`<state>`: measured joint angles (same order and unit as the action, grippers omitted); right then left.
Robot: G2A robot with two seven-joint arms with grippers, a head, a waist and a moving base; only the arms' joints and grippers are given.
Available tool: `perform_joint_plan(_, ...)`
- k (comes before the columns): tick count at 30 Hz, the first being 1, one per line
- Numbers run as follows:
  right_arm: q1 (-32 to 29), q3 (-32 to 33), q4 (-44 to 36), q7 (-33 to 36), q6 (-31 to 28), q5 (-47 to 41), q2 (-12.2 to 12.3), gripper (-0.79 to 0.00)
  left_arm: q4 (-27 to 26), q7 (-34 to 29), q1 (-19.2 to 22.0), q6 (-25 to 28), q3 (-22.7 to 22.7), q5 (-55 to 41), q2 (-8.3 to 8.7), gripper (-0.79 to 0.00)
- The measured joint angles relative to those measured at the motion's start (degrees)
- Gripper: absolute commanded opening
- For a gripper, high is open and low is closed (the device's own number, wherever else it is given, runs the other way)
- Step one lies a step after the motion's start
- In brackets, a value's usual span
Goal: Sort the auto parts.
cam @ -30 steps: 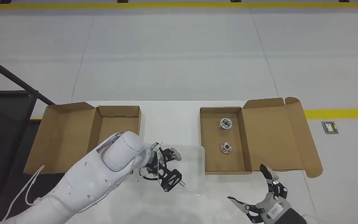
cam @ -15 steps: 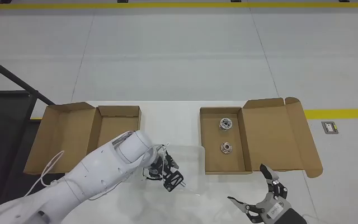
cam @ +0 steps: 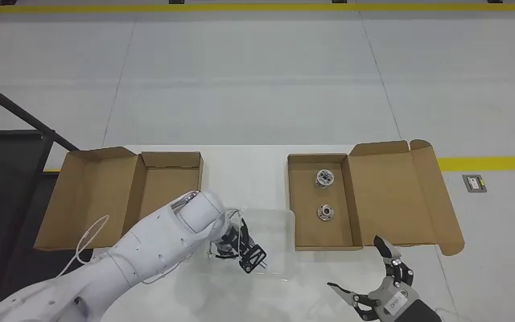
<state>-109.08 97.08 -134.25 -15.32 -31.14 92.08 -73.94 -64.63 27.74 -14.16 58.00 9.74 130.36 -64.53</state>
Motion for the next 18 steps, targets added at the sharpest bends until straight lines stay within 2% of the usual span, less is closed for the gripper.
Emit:
perform_joint_plan(3, 0.00, 0.00, 0.00, 0.00, 0.00, 0.00, 0.00, 0.000, 1.29, -0.39, -0.12, 0.00, 0.00, 0.37, -0.75, -0.308)
perform_joint_plan(5, 0.00, 0.00, 0.00, 0.00, 0.00, 0.00, 0.00, 0.000, 2.16, -0.46, -0.06, 0.00, 0.00, 0.18, -1.18, -0.351)
perform_joint_plan(6, 0.00, 0.00, 0.00, 0.00, 0.00, 0.00, 0.00, 0.000, 2.51, -0.58, -0.02, 0.00, 0.00, 0.09, -1.35, -0.397)
perform_joint_plan(18, 0.00, 0.00, 0.00, 0.00, 0.00, 0.00, 0.00, 0.000, 5.58, -1.19, -0.47, 0.00, 0.00, 0.74, -3.46, -0.425)
